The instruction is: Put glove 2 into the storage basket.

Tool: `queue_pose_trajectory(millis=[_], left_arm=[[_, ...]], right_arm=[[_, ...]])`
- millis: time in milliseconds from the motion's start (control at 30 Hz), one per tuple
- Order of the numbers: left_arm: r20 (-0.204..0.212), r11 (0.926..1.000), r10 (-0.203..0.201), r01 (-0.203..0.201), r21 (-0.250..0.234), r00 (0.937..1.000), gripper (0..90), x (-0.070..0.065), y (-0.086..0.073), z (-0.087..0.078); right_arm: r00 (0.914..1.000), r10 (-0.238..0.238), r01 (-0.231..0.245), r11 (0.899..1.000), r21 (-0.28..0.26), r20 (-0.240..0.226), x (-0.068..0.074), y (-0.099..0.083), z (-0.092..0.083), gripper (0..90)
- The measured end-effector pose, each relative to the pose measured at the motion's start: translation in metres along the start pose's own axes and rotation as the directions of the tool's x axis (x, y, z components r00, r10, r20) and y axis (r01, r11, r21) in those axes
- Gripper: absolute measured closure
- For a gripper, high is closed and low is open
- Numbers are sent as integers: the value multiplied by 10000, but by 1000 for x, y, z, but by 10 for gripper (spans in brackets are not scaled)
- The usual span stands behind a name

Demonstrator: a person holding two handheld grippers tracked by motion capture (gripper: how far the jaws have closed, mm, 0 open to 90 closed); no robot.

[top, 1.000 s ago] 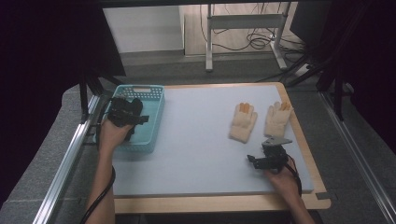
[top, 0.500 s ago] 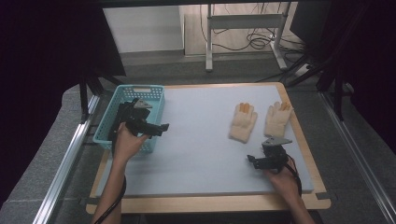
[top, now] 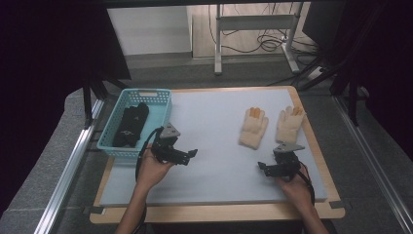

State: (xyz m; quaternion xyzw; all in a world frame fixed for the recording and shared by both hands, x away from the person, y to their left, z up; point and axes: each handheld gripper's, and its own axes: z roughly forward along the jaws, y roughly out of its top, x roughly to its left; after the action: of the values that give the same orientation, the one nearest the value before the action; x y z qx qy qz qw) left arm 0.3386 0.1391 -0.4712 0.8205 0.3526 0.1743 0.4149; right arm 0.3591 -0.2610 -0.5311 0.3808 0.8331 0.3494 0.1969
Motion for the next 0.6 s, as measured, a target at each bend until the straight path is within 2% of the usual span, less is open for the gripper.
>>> queue_pose_trajectory(millis=[133,267,433,467,533,600], left_arm=[[282,10000,-7,8,-30,9996,0,-12,-14,10],[315,9999,63,-68,153,9995,0,-21,-29,18],[5,9962,182,-182,849,9998,0,-25,-47,28],[-86,9957,136,-127,918,9999,0,-24,-51,29],[-9,9946,-59,60,1034,10000,0,-23,-56,31],[-147,9920,-62,80,1263,9999,0,-22,-61,33]], right_arm=[[10000,11,-11,10000,3,-15,0,0,0,183],[10000,13,-13,10000,0,-18,0,0,0,183],[10000,13,-13,10000,-4,-16,0,0,0,183],[10000,12,-12,10000,-4,-16,0,0,0,183],[10000,10,-10,10000,-5,-13,0,0,0,183],[10000,21,-21,10000,4,-23,0,0,0,183]])
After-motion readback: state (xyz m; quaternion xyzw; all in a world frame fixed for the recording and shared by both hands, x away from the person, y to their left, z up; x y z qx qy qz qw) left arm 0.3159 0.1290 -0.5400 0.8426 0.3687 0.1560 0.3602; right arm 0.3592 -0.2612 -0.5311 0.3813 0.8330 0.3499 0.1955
